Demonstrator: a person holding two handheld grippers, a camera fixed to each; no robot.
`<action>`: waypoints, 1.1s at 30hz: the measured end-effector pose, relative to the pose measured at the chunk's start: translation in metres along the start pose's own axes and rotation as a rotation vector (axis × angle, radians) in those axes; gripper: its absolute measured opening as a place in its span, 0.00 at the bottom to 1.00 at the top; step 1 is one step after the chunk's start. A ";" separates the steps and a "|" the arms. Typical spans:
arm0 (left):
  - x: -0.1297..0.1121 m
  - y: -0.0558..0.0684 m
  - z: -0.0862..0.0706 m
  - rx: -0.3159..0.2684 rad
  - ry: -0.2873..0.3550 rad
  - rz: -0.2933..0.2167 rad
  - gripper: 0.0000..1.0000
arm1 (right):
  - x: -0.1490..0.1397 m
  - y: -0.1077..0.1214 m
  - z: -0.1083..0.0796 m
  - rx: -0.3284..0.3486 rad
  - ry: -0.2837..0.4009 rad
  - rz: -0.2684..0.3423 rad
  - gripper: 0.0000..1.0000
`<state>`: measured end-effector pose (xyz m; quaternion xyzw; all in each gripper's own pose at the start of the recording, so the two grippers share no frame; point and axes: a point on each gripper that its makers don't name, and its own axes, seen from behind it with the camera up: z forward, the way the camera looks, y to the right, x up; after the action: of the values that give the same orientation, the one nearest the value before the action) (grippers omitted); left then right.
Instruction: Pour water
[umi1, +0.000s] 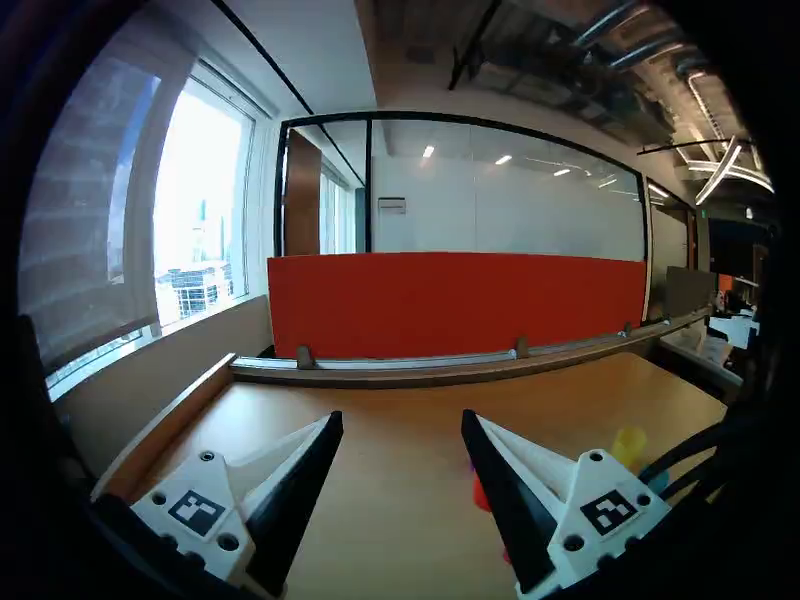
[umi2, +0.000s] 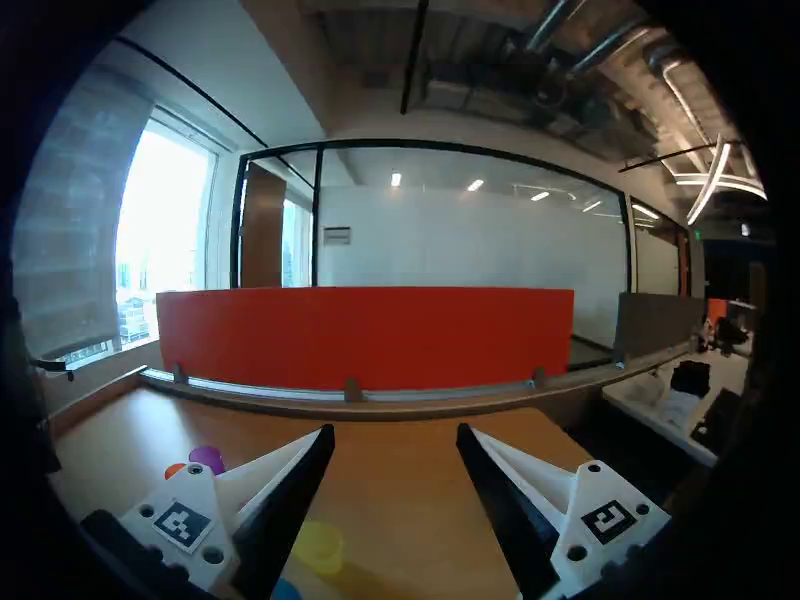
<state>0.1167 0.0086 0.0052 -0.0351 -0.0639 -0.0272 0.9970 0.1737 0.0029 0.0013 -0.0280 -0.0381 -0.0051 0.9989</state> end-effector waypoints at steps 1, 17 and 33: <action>-0.002 -0.001 0.000 0.004 0.004 -0.005 0.87 | -0.001 -0.001 0.000 -0.001 0.002 -0.001 0.95; -0.053 -0.003 0.011 0.014 0.040 -0.002 0.87 | -0.033 -0.016 -0.006 0.006 0.023 -0.035 0.95; -0.076 0.007 0.023 0.031 0.101 0.051 0.87 | -0.051 -0.025 -0.007 0.020 0.003 -0.061 0.96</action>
<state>0.0385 0.0206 0.0180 -0.0197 -0.0133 -0.0024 0.9997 0.1228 -0.0226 -0.0085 -0.0170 -0.0375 -0.0350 0.9985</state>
